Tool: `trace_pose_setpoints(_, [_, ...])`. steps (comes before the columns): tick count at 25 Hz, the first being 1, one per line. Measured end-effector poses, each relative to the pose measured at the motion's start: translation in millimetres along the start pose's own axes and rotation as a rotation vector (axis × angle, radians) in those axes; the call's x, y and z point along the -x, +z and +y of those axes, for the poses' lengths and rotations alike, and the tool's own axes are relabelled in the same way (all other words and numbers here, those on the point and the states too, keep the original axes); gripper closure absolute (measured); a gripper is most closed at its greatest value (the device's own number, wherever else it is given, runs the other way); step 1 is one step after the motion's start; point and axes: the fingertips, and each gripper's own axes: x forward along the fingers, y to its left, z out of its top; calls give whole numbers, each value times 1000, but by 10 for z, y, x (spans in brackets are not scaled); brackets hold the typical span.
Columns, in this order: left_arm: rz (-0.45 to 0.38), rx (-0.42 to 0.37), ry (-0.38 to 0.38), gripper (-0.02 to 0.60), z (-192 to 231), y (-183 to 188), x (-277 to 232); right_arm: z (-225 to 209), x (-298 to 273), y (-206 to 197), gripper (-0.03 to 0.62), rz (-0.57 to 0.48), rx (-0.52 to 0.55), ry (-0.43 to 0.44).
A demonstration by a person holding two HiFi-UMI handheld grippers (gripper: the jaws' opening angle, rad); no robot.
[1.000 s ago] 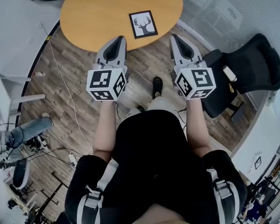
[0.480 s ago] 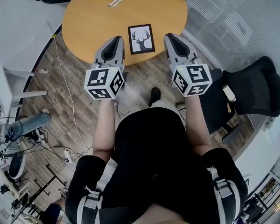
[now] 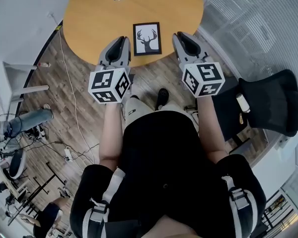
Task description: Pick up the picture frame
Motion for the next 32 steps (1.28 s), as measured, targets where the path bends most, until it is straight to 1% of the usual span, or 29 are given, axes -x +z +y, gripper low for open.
trace_pose_setpoints(6, [62,27,16,503,67,-248,-130,-85,-131,-272,526,62,-39,5])
trace_pose_setpoints(10, [98,24,9,491,142,-348,-258,-169,-281,-403,520,91,-60,-13])
trace_pose_setpoints(13, [122,30,10,488,283,-432,-381,-210,-445,-516,514,119,-71,-24])
trace_pose_setpoints(21, [207,81,9,476,762,-762,-902,-392,-1020,-835,507,218,-92,-58])
trace_pose_setpoints(26, [273,103,-8,472,947,-978,-1228,-546,-1350,-971,505,261,-114,-89])
trace_pose_setpoints(32, [356,134,-15,472,1147,-1339,-1584,-754,-1688,-1321,499,339,-146,-130])
